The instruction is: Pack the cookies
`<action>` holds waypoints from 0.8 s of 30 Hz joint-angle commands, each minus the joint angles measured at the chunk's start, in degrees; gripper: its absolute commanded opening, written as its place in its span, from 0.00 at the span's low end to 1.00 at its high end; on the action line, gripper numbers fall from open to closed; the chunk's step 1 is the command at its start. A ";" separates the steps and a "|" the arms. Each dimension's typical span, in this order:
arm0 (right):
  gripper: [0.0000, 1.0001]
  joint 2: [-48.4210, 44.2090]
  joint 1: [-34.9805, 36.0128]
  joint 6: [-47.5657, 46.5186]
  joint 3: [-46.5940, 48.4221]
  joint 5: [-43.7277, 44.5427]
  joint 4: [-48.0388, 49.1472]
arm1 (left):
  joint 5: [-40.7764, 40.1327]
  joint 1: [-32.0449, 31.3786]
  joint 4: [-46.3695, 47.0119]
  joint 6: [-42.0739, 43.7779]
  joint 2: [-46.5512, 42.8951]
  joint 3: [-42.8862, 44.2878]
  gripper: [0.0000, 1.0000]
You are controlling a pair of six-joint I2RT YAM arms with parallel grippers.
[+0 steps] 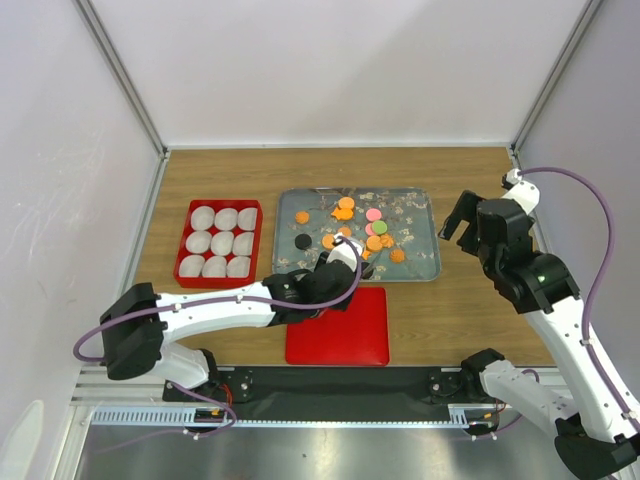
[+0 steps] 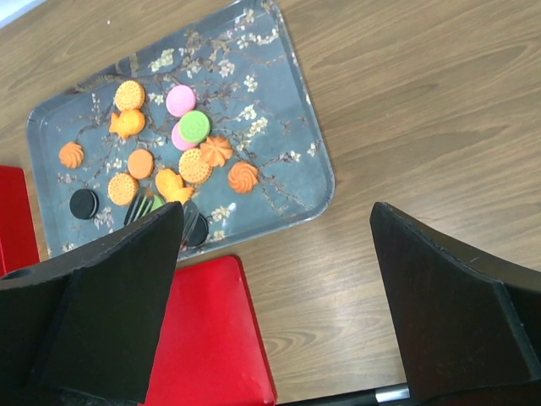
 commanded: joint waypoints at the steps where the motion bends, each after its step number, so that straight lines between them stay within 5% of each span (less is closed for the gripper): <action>1: 0.98 -0.43 -0.21 0.04 -0.71 -0.63 2.81 | 1.73 0.74 -0.16 -1.78 -2.02 -0.76 0.55; 24: 0.98 -0.87 -0.21 0.57 -2.91 -0.28 3.42 | 4.55 1.00 -2.79 -2.84 0.00 -0.94 0.52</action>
